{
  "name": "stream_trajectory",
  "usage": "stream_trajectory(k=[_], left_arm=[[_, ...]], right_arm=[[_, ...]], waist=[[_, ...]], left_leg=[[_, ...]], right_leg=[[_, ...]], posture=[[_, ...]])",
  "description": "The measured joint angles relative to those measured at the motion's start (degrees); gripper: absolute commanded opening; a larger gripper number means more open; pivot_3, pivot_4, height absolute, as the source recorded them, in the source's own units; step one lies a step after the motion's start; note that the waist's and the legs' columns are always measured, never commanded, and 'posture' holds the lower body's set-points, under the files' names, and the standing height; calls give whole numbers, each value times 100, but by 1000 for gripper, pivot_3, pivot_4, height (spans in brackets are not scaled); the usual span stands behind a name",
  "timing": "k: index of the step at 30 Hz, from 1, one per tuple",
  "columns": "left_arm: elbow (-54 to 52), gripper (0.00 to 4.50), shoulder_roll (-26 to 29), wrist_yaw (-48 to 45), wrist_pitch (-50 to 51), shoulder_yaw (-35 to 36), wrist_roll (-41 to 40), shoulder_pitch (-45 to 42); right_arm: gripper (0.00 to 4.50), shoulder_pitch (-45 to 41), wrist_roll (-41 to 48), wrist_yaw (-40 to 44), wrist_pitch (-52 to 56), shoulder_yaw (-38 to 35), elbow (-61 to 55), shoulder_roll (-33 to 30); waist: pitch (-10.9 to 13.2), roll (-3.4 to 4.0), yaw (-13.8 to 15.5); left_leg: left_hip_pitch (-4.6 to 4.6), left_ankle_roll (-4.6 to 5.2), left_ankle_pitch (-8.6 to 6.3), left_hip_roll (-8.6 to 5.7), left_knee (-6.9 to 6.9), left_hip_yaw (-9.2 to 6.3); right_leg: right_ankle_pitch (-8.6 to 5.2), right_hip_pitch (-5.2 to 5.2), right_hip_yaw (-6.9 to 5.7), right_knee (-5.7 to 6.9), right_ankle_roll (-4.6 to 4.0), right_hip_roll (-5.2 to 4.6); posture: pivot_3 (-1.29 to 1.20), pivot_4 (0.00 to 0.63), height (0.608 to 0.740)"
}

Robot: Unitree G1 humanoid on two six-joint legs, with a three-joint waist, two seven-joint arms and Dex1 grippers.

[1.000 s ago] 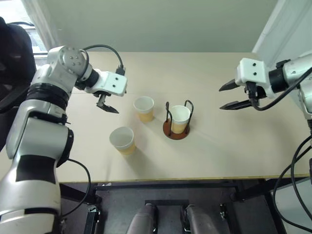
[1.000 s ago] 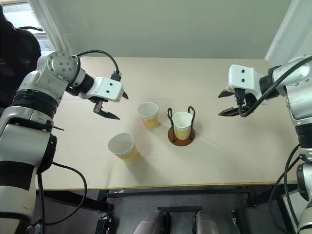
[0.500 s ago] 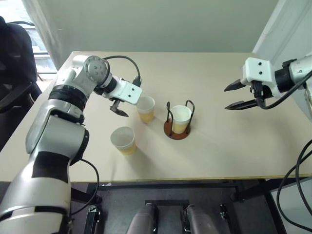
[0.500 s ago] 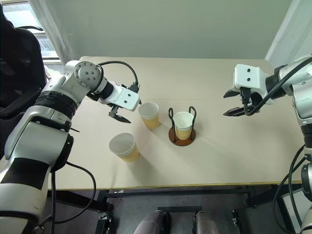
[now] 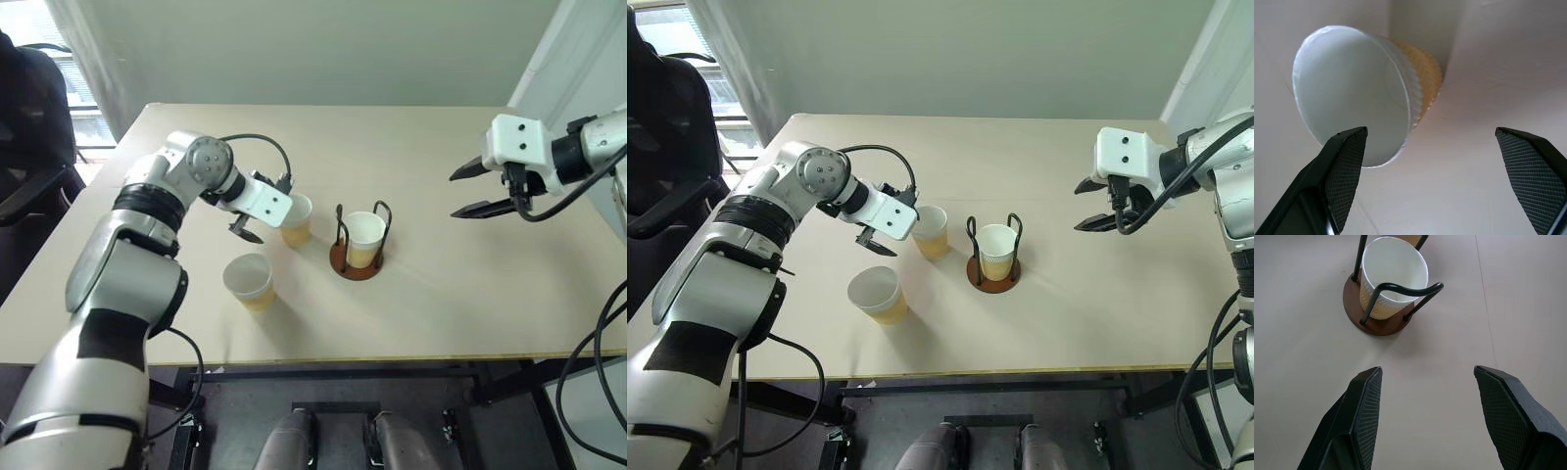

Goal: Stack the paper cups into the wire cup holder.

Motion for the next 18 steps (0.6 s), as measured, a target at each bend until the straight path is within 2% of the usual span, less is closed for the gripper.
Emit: stream_trajectory(k=[4,7,13,17,18], left_arm=[[131,4500,-146,361,-104,-70,187,1],[191,3870,-173,447,-144,-84,230,0],[293,1605,-259,415,-234,-120,302,-8],[326,57,-255,-93,-201,7,135,-92],[333,23,-239,-268,-149,55,76,-146]], right_arm=[[2984,0,0,-36,-9,-1,-38,-4],[3028,0,-4,-47,-14,-2,-44,-10],[3028,0,-14,-89,-90,-3,-28,-14],[3028,0,-19,-99,-246,-4,158,-22],[3028,0,-16,-86,-294,-3,228,-21]], waist=[[0,0,4],[0,0,1],[0,-1,6],[0,-2,15],[0,-1,13]], left_leg=[[0,1,1,-4,0,8],[4,1,1,-4,-1,12],[4,1,1,-3,0,13],[-1,1,1,1,3,3],[0,1,2,-5,2,10]], right_leg=[[2,0,-3,-1,2,4],[2,0,-5,1,3,8],[3,1,-5,0,5,8],[4,1,2,-1,6,3],[2,1,-4,-2,3,10]], posture=[[0,150,740],[0,150,740],[0,150,740],[0,150,740],[0,150,740]])
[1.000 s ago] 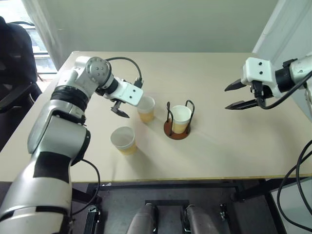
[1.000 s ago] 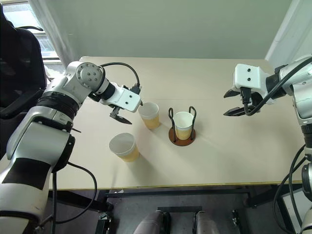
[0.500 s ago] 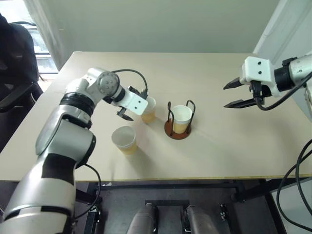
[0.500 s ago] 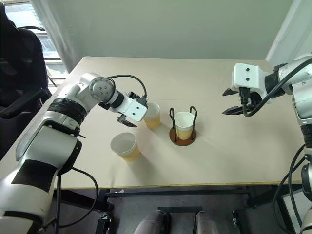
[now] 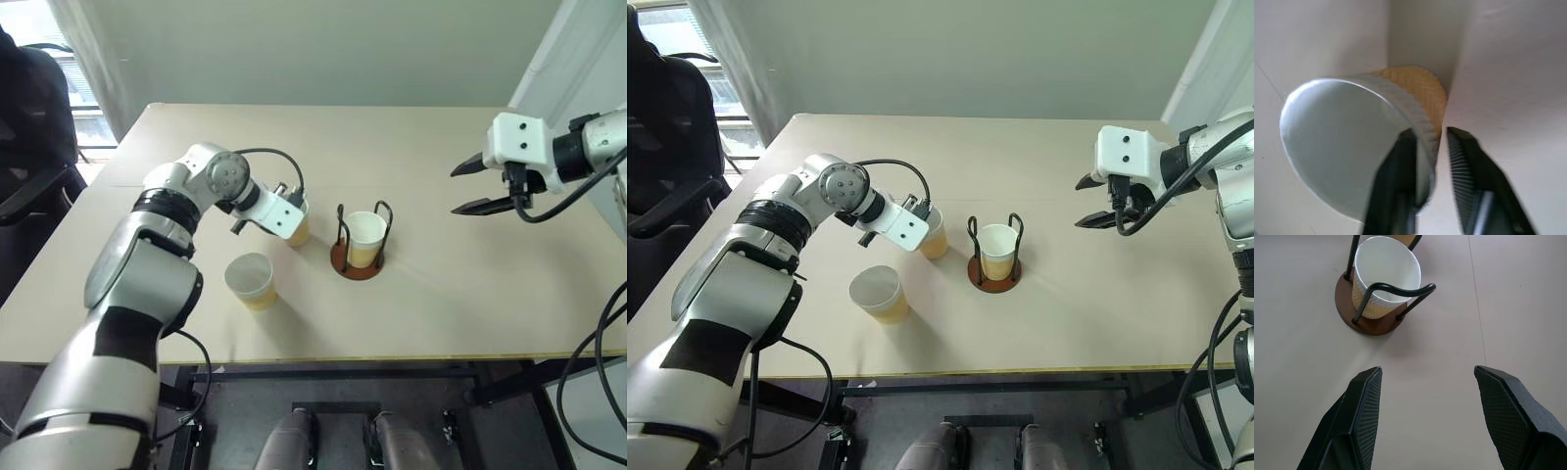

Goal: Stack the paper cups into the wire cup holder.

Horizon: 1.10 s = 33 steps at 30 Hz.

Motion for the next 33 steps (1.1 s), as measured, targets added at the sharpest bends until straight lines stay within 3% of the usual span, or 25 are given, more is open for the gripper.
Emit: stream_trajectory(k=[9,16,24,33], left_arm=[[8,23,431,-1345,532,232,-213,-250],[8,23,453,-2036,1207,608,-618,-767],[53,23,46,-2089,1785,623,-1256,-1571],[32,23,-429,-2098,2277,-106,-2390,-1987]], right_arm=[[3028,-7,-59,198,-967,16,1106,192],[3028,-118,-243,580,-1555,67,1909,320],[3028,-277,-331,781,-1928,318,2446,201],[3028,-285,-209,784,-2090,621,2588,100]], waist=[[0,0,-13],[0,0,22],[1,1,16],[4,3,-16]], left_leg=[[1,0,-1,9,-4,-3],[-11,8,-5,1,-2,-12],[-14,14,-22,3,-6,-2],[-7,17,-40,14,-6,10]], right_leg=[[1,-3,4,1,1,-4],[-1,-2,2,-3,-3,-10],[-5,-3,-1,-11,-4,-11],[6,-4,1,-9,38,-9]], posture=[[0,150,740],[0,150,740],[0,150,740],[0,150,740]])
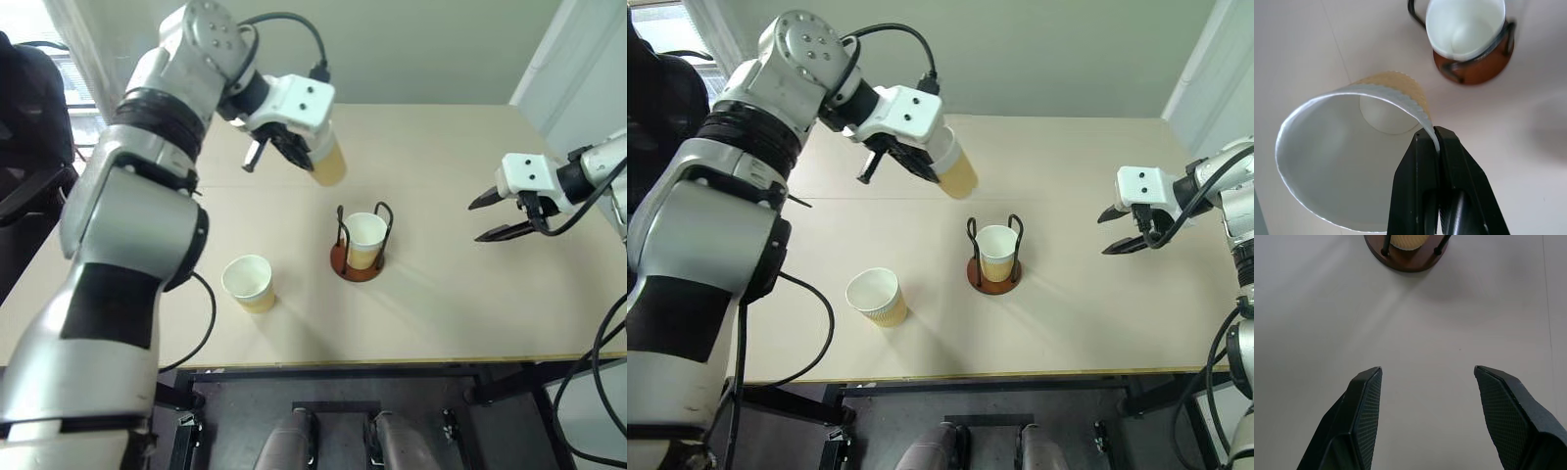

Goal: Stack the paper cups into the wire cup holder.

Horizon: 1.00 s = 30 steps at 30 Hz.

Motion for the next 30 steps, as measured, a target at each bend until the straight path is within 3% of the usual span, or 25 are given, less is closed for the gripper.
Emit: stream_trajectory(k=[15,22,30], left_arm=[[-1261,23,69,-6,789,-2098,-2368,-73],[-1599,23,267,-7,736,-2894,-2869,-72],[-1882,23,337,-7,729,-3305,-3250,-70]], right_arm=[[3028,73,285,1,313,171,-462,-356],[3028,217,341,1,476,171,-694,-418],[3028,245,339,1,519,170,-790,-425]], waist=[[0,1,37],[0,1,35],[1,2,44]], left_leg=[[8,13,-12,0,26,2],[12,16,-11,-1,42,1],[9,27,-10,-3,60,-2]], right_leg=[[4,22,-2,0,15,-2],[6,33,-3,0,20,-1],[-1,44,-2,-3,10,-2]], posture=[[0,150,740],[0,150,740],[0,150,740]])
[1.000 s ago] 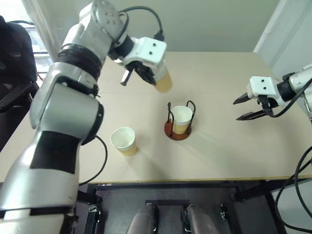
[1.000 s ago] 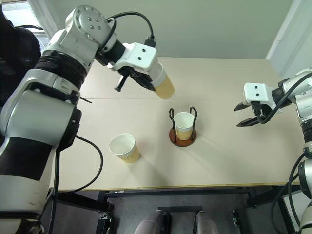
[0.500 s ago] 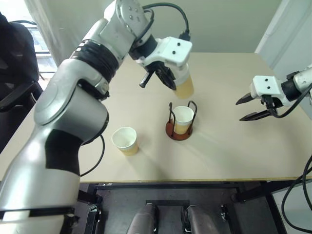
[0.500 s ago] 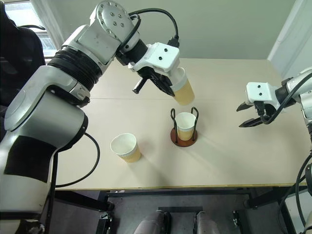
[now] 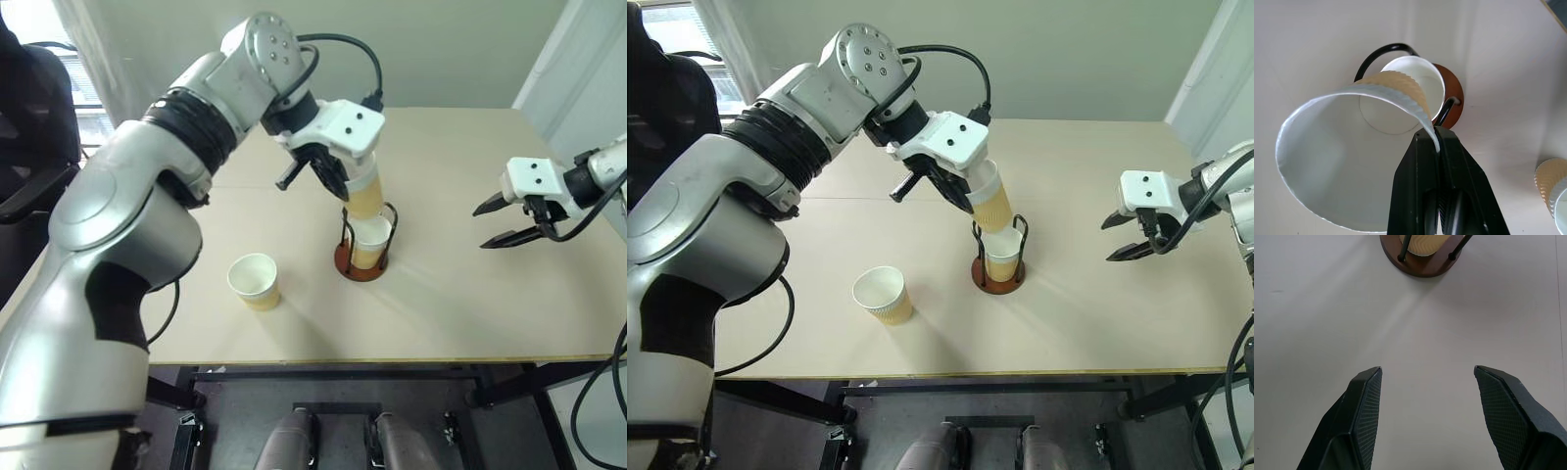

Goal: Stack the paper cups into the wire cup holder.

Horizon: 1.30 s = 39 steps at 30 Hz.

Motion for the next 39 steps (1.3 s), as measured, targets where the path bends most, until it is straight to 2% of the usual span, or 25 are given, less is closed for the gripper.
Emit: stream_trajectory(k=[8,14,18,19,20,21,24,27,28,31,35,38,39], left_arm=[[-58,23,-59,0,-98,-86,-108,2],[150,23,-206,0,-327,-88,124,3],[407,960,-275,0,-528,-78,401,7],[469,1287,-290,0,-592,-71,476,7],[522,1833,-301,0,-645,-70,550,7],[555,2078,-304,0,-689,-69,591,7],[590,3238,-318,0,-745,-68,695,7],[626,4266,-378,0,-751,-29,737,7],[646,4463,-406,0,-756,-10,751,7],[726,4463,-490,0,-753,165,777,8],[756,4463,-484,-1,-654,763,723,16],[399,4463,134,-2,-618,814,549,123],[113,4463,582,-2,-610,708,421,221]], right_arm=[[3028,67,1,0,59,-7,-115,-26],[3028,128,2,0,133,-122,-251,-42],[3028,181,0,0,174,-137,-282,-43],[3028,181,0,0,178,-142,-286,-43],[3028,181,0,0,180,-144,-295,-43],[3028,181,-1,0,182,-144,-306,-43],[3028,181,-2,0,202,-144,-318,-45],[3028,181,-7,0,201,-144,-318,-49],[3028,181,-9,0,199,-144,-317,-50],[3028,180,-14,0,198,-144,-317,-54],[3028,194,-7,-1,256,-150,-389,-95],[3028,495,179,-2,489,-224,-955,-283],[3028,677,307,0,592,-296,-1247,-360]], waist=[[0,0,2],[0,0,5],[0,0,7],[0,0,8],[0,1,8],[0,0,8],[0,0,10],[0,0,14],[0,0,14],[0,0,15],[0,1,15],[0,3,9],[-3,10,-20]], left_leg=[[0,1,1,0,4,0],[1,3,-1,0,6,0],[-1,3,-1,-1,6,-1],[-1,4,-2,-1,6,-1],[-1,4,-2,-1,6,-1],[-2,5,-2,-1,6,-2],[-4,7,-4,-1,6,-2],[-7,10,-6,-2,6,-3],[-7,11,-7,-2,6,-2],[-11,14,-10,-2,6,-2],[-15,17,-19,-2,5,-2],[-14,7,-29,0,-4,-1],[-12,2,-32,2,-11,0]], right_leg=[[-6,4,0,-1,5,0],[-10,6,1,-2,11,0],[-10,6,1,-3,16,0],[-10,6,1,-3,17,0],[-12,6,1,-3,17,0],[-11,6,1,-4,18,0],[-11,7,1,-7,19,0],[-9,9,1,-15,23,0],[-9,10,1,-21,24,0],[0,11,1,-33,39,0],[2,12,1,-52,40,0],[3,8,1,-57,45,4],[2,5,1,-59,44,6]], posture=[[0,150,740],[0,150,740],[0,150,740],[0,150,740],[0,150,740],[0,150,740],[0,150,740],[0,150,740],[0,150,740],[0,150,740],[0,150,740],[0,150,740],[0,150,740]])
